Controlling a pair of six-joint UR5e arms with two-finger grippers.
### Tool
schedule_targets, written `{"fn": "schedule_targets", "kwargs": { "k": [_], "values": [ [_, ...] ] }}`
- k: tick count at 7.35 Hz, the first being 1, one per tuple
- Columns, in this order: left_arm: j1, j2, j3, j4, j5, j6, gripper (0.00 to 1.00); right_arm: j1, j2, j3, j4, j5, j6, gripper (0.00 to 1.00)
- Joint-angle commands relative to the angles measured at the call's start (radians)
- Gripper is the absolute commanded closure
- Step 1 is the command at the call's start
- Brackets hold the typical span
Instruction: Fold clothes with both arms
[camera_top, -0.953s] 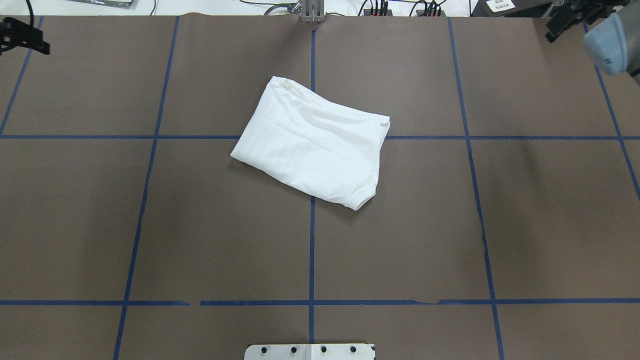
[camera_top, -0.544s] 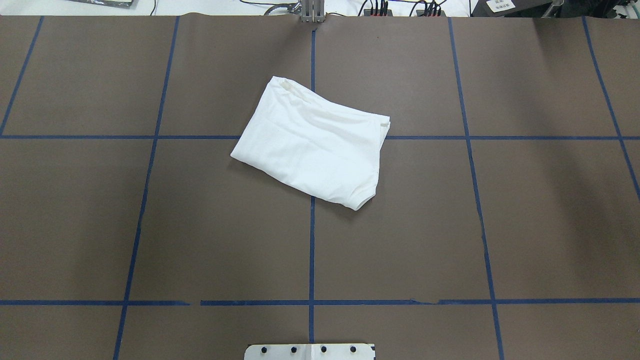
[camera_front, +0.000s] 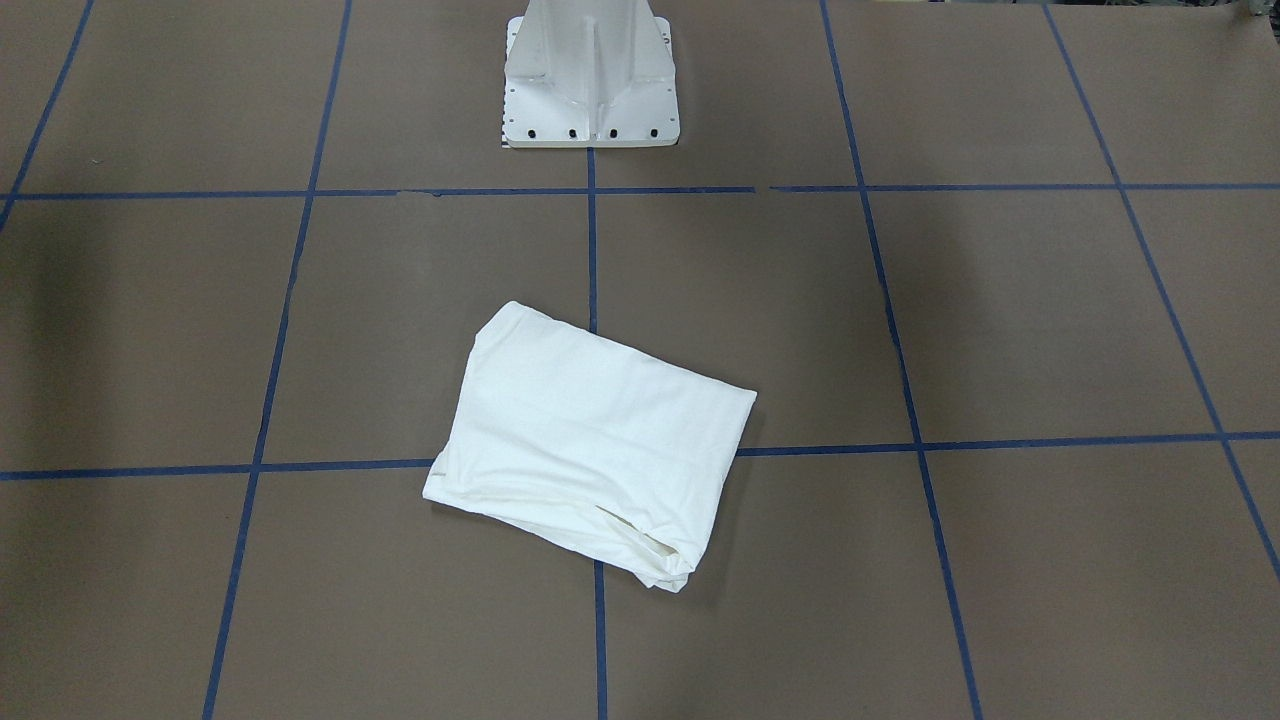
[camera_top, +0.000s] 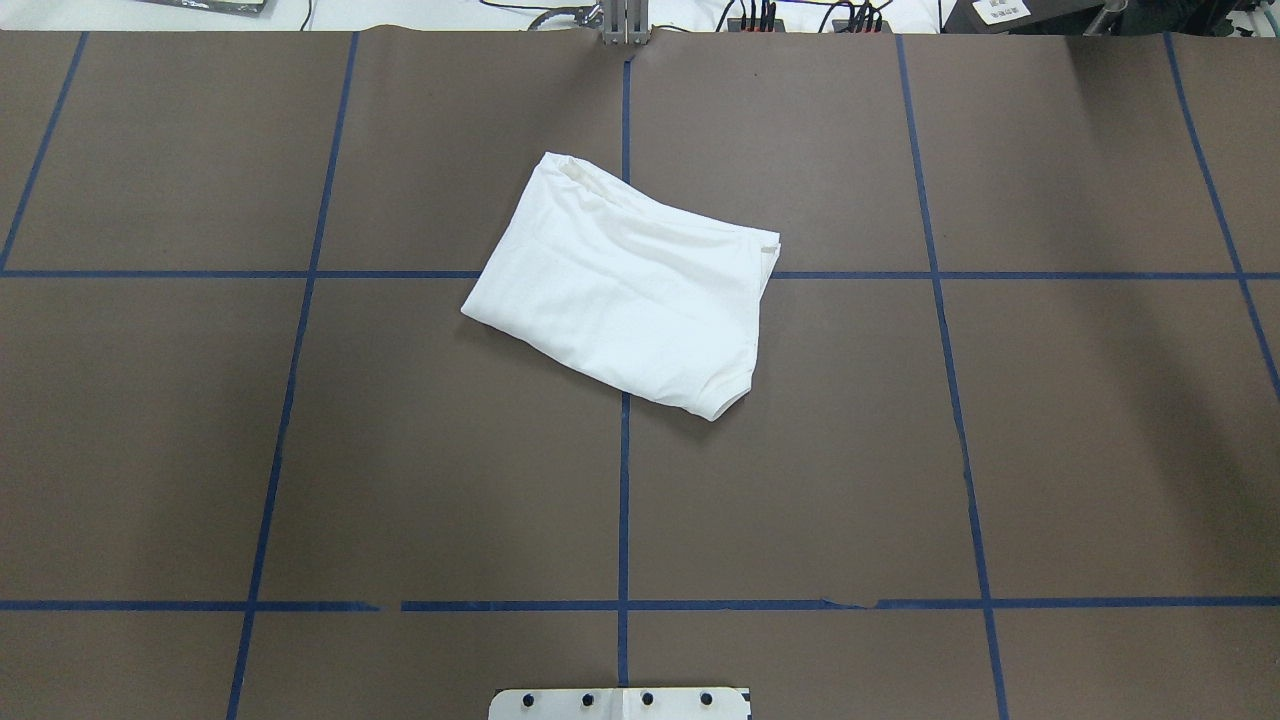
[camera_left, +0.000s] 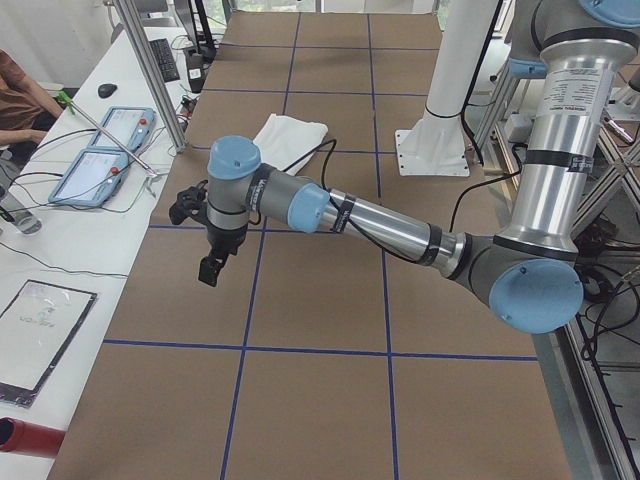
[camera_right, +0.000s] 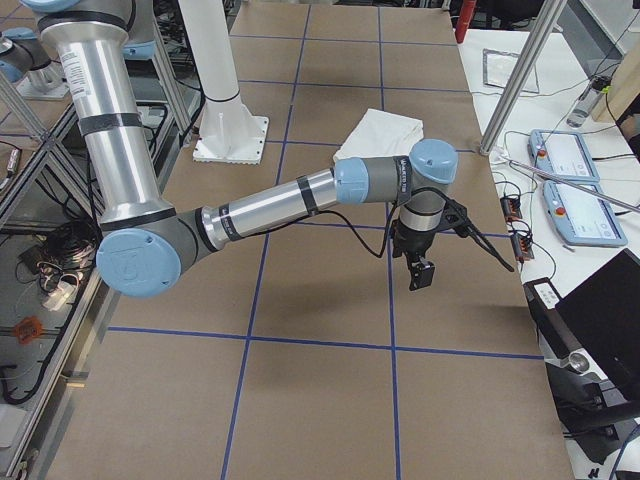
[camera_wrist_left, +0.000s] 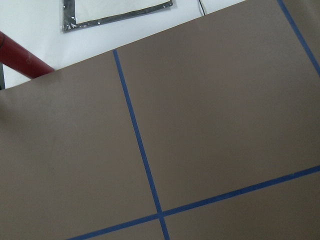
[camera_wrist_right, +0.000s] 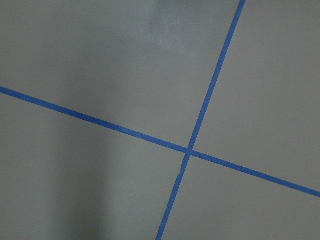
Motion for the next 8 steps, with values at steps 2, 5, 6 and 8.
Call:
{"fn": "schedule_targets", "kwargs": {
  "k": [2,5,6,8],
  "values": [
    [-0.007,0.05,0.037,0.079,-0.009,0.0,0.0,0.001,-0.042,-0.085,0.016,0.017,0.094,0.0],
    [-0.01,0.058,0.089,0.157,0.002,0.004,0.0,0.022,-0.053,-0.221,0.11,0.174,0.132,0.0],
    [-0.011,0.058,0.112,0.154,0.002,0.038,0.0,0.05,-0.053,-0.26,0.156,0.188,0.134,0.0],
    [-0.011,0.062,0.11,0.152,0.002,0.061,0.0,0.064,-0.068,-0.254,0.195,0.187,0.134,0.0]
  ]
}}
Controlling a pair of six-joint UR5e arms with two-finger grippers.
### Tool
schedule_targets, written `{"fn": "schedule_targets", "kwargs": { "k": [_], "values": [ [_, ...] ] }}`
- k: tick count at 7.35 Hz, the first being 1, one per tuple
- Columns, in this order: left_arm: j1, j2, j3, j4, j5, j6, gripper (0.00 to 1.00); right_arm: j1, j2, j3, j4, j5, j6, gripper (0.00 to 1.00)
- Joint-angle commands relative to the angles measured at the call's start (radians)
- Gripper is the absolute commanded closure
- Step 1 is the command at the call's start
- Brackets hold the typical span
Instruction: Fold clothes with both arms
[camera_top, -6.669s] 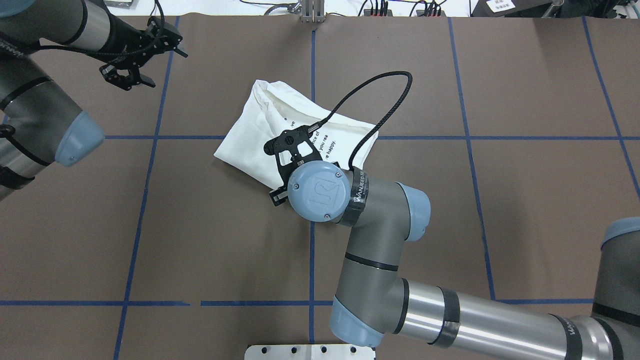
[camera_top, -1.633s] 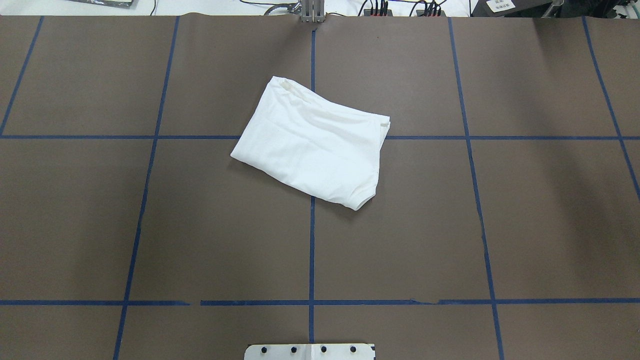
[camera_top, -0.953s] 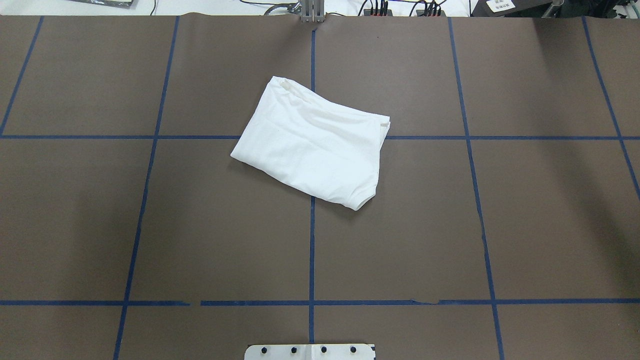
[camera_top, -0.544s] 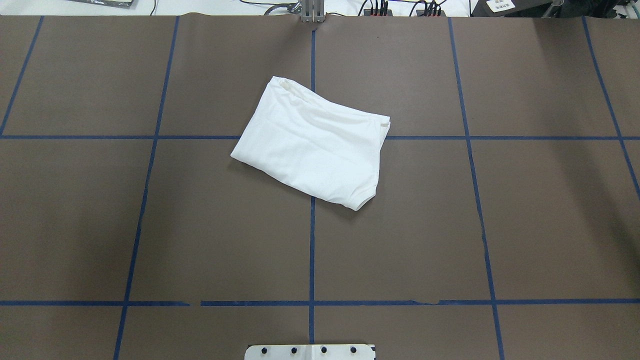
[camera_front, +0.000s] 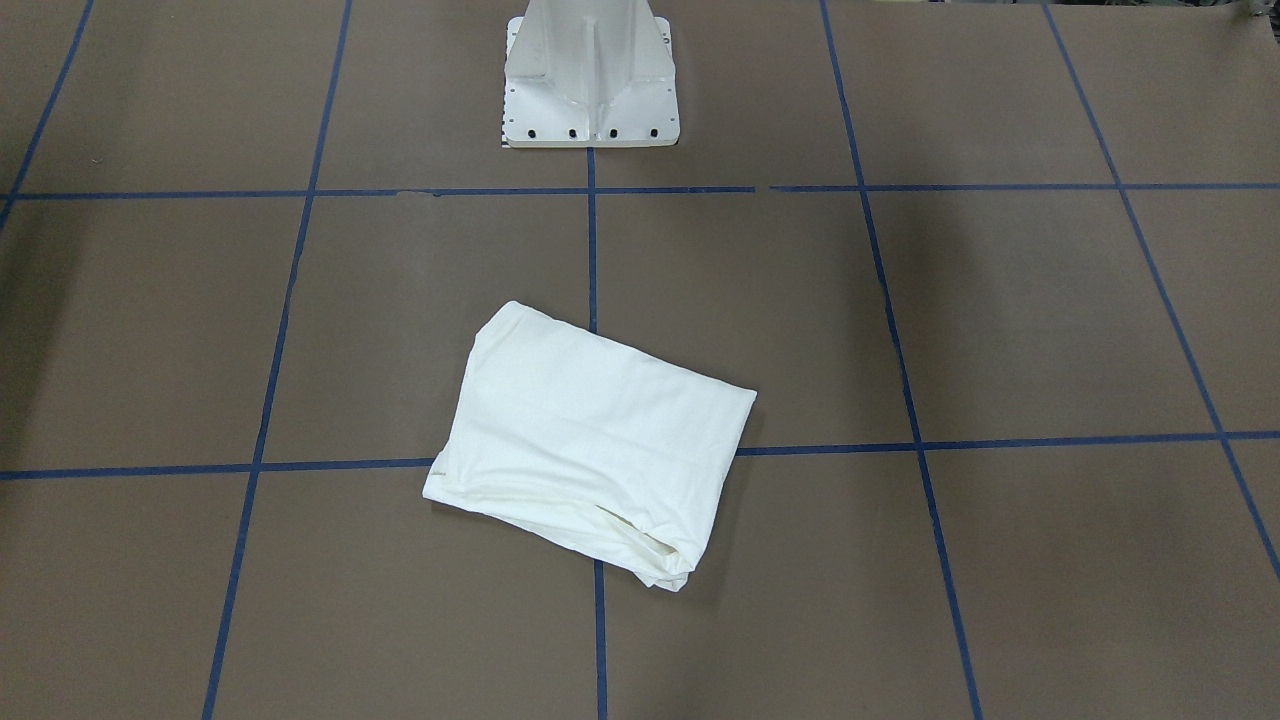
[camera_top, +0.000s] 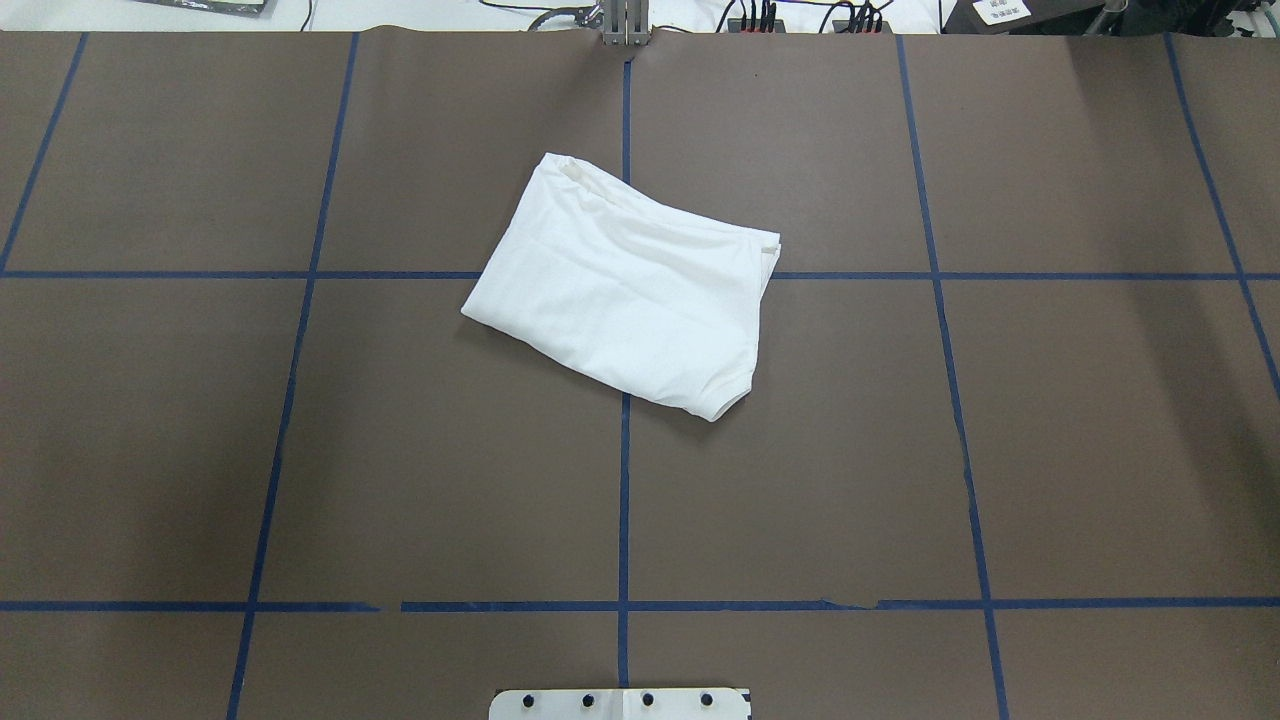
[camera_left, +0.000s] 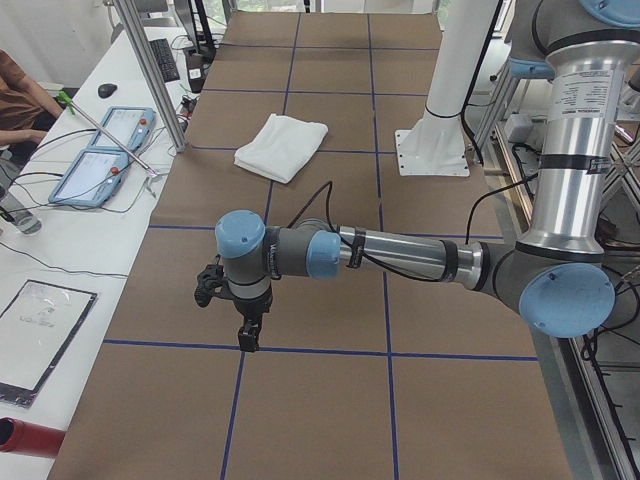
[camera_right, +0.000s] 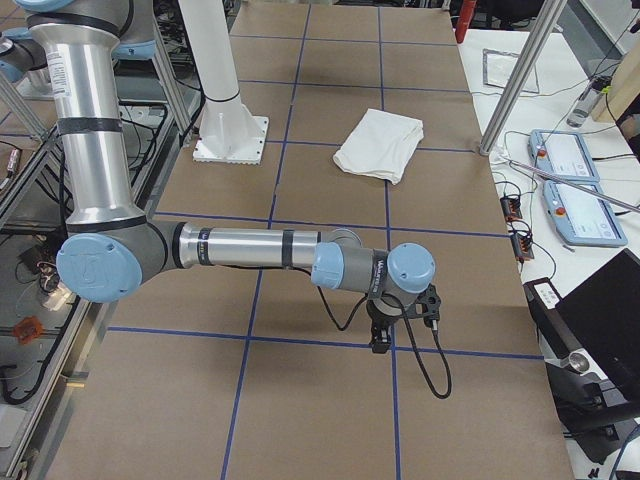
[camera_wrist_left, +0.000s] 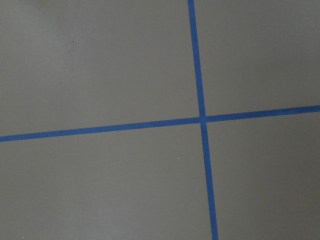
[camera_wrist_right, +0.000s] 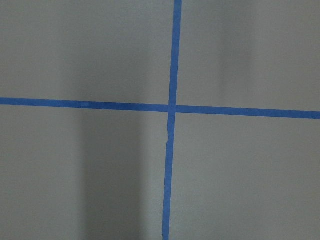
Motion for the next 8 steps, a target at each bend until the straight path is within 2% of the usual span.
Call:
{"fn": "schedule_targets", "kwargs": {
  "k": [1,3,4,8],
  "values": [
    [0.0,0.004,-0.013,0.004,-0.001,0.008,0.0,0.028,-0.021,0.0,0.05,0.005,0.002,0.0],
    [0.0,0.015,0.019,0.003,-0.001,0.014,0.0,0.039,-0.032,0.007,0.06,0.006,0.011,0.0],
    [0.001,0.056,0.035,-0.017,-0.006,0.014,0.0,0.044,-0.034,0.013,0.06,0.005,0.011,0.0],
    [0.003,0.058,0.032,-0.031,-0.012,0.013,0.0,0.052,-0.055,0.04,0.058,0.008,0.013,0.0]
  ]
}}
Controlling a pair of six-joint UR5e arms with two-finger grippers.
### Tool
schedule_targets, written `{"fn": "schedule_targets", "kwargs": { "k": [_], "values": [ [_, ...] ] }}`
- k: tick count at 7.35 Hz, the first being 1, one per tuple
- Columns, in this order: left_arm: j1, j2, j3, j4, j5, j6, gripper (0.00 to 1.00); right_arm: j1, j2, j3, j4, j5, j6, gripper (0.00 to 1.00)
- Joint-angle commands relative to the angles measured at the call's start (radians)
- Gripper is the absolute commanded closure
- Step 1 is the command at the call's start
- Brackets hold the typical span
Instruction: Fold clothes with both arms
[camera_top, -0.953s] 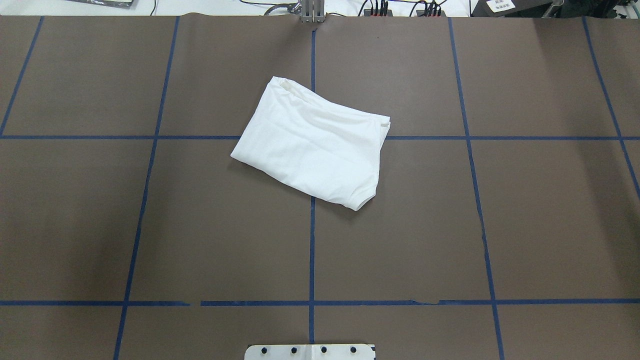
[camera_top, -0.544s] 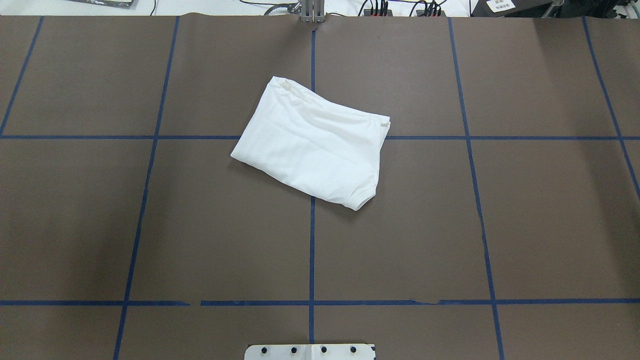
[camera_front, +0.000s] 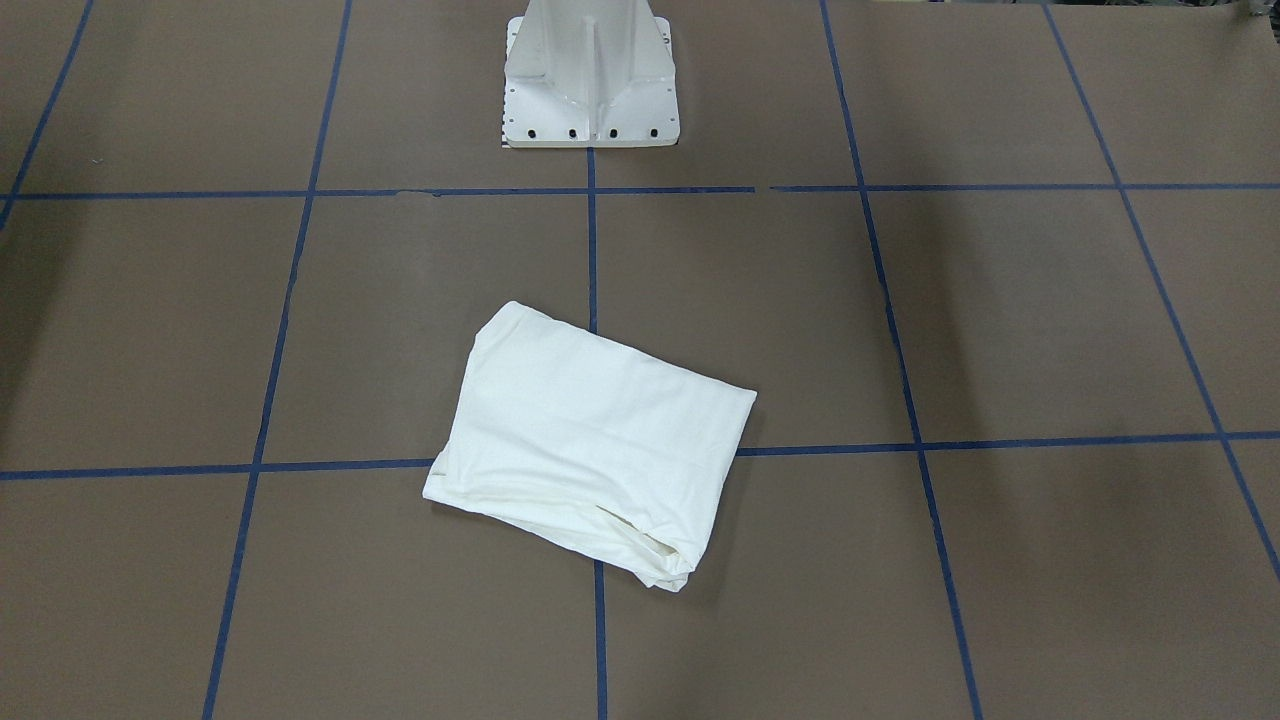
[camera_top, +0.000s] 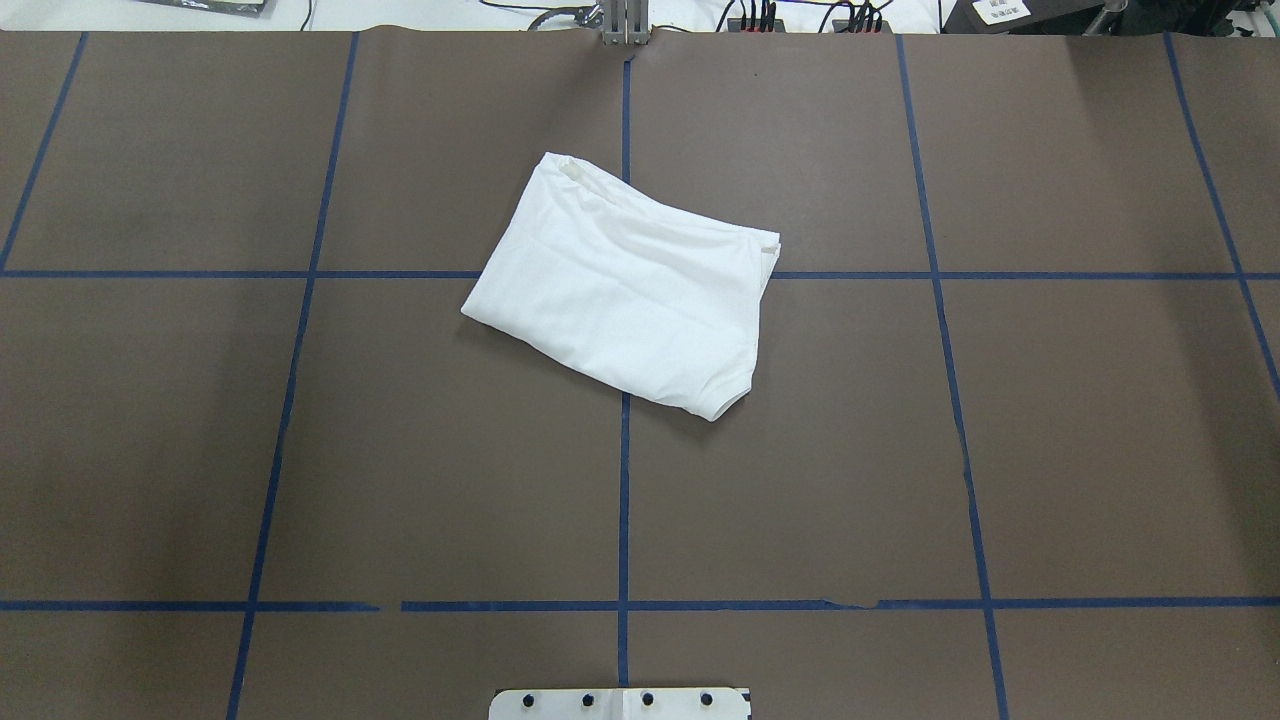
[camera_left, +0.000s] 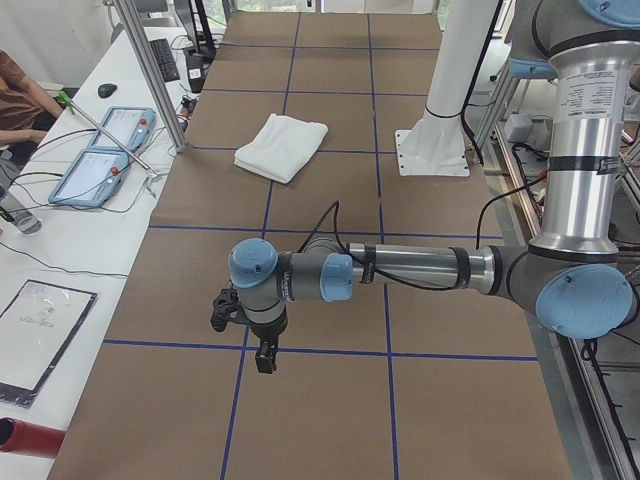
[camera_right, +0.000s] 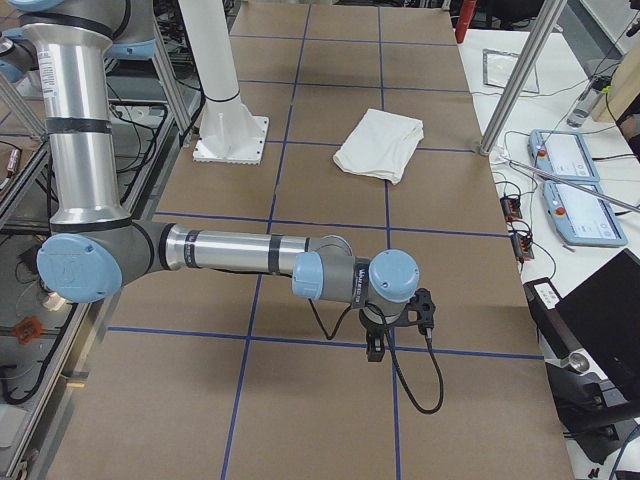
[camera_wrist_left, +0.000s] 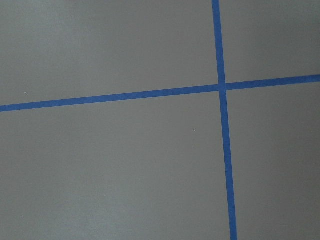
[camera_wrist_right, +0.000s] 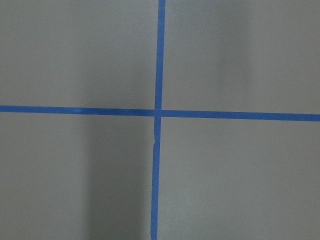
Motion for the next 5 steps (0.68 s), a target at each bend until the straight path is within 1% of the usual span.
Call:
{"fn": "schedule_targets", "kwargs": {
  "k": [1,3,5],
  "values": [
    [0.001,0.001,-0.001,0.0,0.0,-0.001,0.0,0.001,-0.018,0.004,0.0,-0.001,0.0,0.0],
    [0.001,0.0,-0.004,0.0,0.0,-0.003,0.0,0.003,-0.027,0.028,0.001,-0.01,0.003,0.0],
    [0.001,-0.005,-0.008,0.0,0.0,-0.003,0.0,0.001,-0.087,0.123,0.003,-0.038,0.096,0.0]
  ]
}}
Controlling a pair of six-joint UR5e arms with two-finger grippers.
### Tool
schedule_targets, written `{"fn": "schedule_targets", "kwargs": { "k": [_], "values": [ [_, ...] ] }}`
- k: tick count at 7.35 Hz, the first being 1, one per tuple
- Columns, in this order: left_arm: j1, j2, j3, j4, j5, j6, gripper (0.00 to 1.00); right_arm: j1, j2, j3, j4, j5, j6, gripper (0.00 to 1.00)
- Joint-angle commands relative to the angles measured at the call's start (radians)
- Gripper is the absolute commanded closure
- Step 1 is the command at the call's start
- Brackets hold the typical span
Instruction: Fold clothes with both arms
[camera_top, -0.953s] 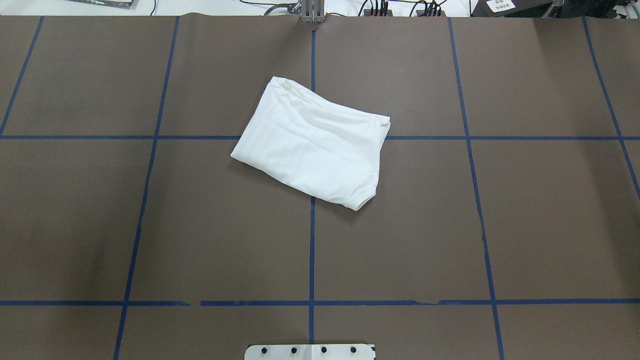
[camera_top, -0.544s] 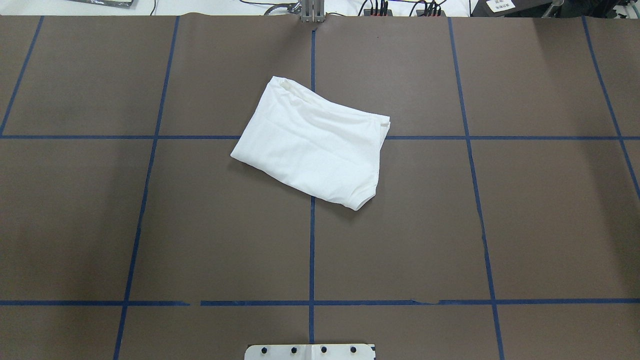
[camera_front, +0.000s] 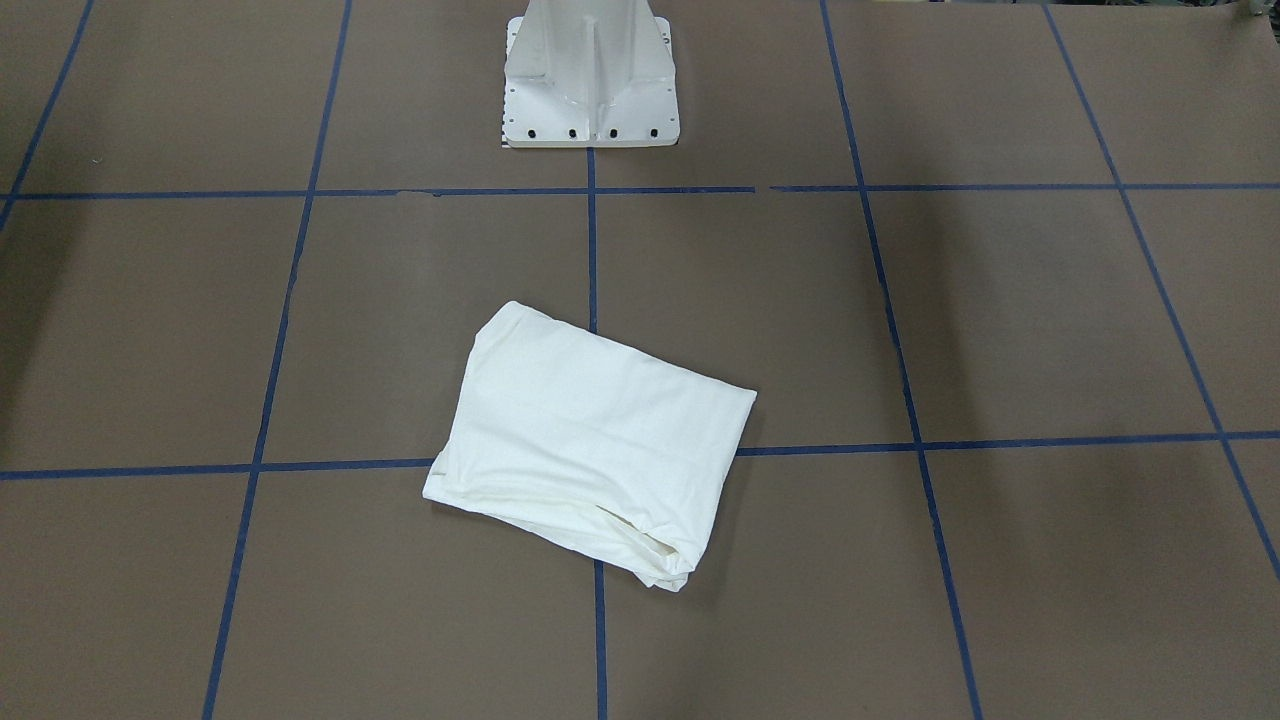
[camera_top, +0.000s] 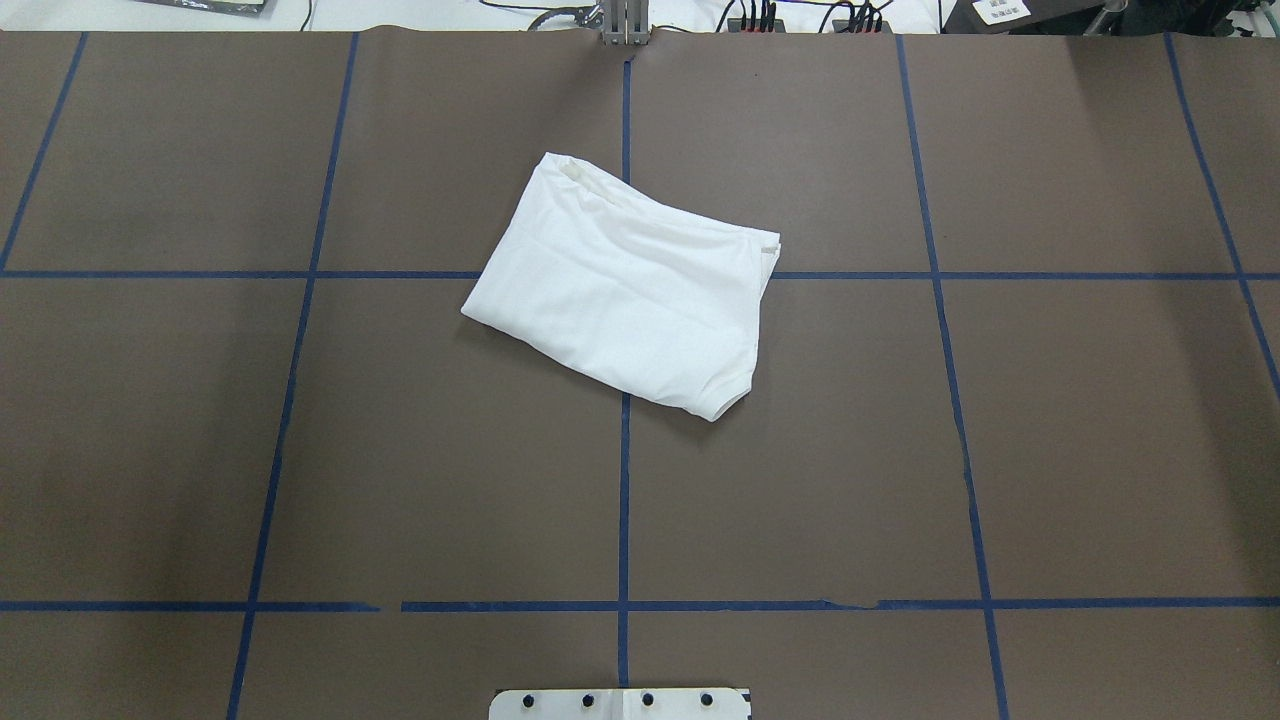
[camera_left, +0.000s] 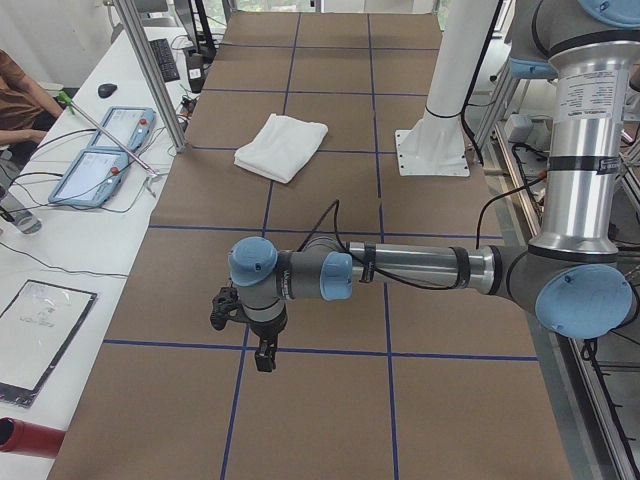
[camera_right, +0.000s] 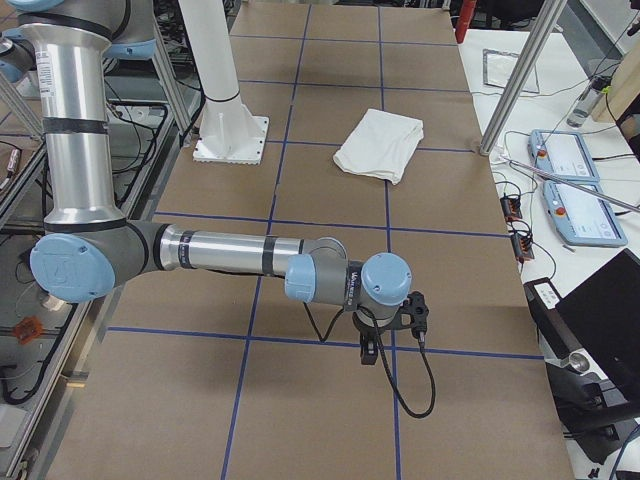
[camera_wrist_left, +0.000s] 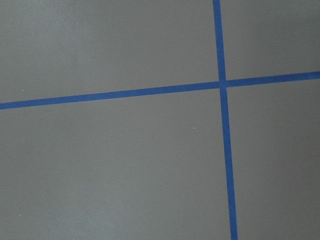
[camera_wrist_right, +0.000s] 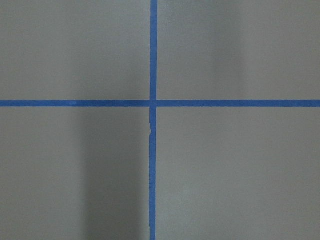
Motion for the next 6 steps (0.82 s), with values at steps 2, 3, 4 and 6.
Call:
{"fn": "schedule_targets", "kwargs": {
  "k": [2,3,4,6],
  "values": [
    [0.0,-0.003,0.006,-0.001,-0.002,-0.047,0.0,0.0,-0.038,0.051,0.001,-0.018,0.042,0.0],
    [0.0,-0.008,-0.001,-0.002,-0.002,-0.147,0.0,0.0,-0.04,0.046,0.001,-0.018,0.039,0.0],
    [0.0,-0.008,-0.003,-0.019,-0.002,-0.148,0.0,0.0,-0.04,0.043,-0.001,-0.018,0.037,0.0],
    [0.002,-0.009,0.0,-0.025,-0.002,-0.148,0.0,0.0,-0.038,0.045,-0.001,-0.018,0.036,0.0]
  ]
}}
